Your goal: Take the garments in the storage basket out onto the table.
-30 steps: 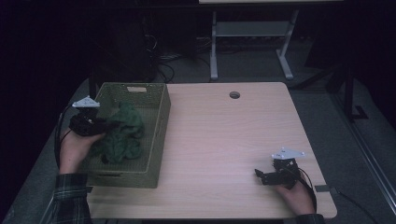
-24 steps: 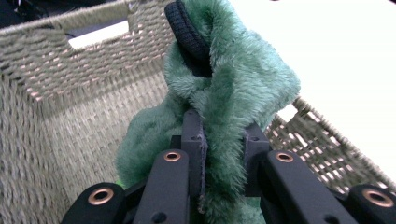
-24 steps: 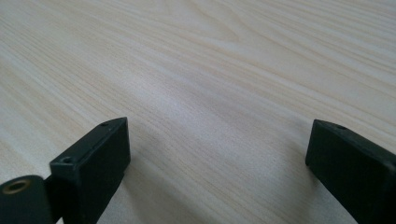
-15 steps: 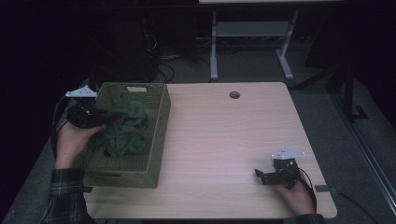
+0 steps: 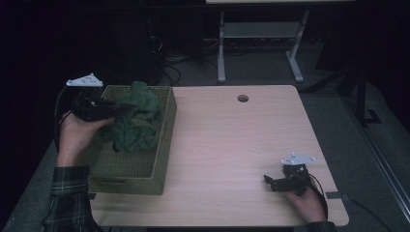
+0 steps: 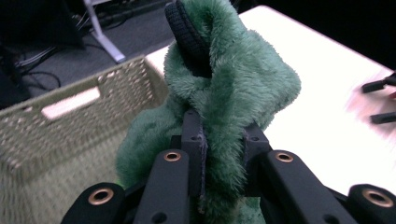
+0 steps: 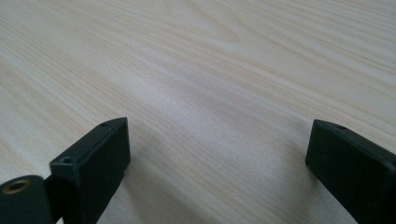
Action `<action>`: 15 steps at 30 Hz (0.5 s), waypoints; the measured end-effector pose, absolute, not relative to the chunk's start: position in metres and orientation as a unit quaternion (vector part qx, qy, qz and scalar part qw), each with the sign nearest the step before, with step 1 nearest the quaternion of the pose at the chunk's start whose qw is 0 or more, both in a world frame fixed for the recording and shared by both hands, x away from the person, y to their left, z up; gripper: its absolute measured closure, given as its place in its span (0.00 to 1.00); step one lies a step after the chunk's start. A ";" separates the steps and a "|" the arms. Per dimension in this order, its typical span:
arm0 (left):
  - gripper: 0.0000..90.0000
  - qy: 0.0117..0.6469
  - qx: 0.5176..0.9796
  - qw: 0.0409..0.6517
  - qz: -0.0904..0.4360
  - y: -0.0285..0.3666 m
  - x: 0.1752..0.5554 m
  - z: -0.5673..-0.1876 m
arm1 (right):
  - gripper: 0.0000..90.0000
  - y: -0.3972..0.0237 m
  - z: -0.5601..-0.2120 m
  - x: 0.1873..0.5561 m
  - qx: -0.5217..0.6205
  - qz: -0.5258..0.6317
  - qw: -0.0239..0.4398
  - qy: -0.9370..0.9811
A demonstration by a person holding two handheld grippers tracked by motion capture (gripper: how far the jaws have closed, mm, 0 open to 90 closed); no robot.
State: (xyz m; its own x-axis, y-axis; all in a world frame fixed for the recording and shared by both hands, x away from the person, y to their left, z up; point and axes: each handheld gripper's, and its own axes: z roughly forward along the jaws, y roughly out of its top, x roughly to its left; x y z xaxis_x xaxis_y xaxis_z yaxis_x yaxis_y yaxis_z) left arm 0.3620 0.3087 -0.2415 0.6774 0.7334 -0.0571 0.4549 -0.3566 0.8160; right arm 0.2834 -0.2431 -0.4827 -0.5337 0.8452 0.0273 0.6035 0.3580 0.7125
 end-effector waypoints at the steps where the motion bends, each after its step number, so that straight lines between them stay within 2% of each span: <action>1: 0.85 0.365 0.807 0.435 0.161 0.307 0.362 -0.239 | 0.07 -0.243 -0.483 0.283 0.450 0.344 0.176 0.805; 15: 0.86 0.328 0.813 0.460 0.137 0.272 0.366 -0.224 | 0.07 -0.243 -0.483 0.283 0.450 0.344 0.176 0.805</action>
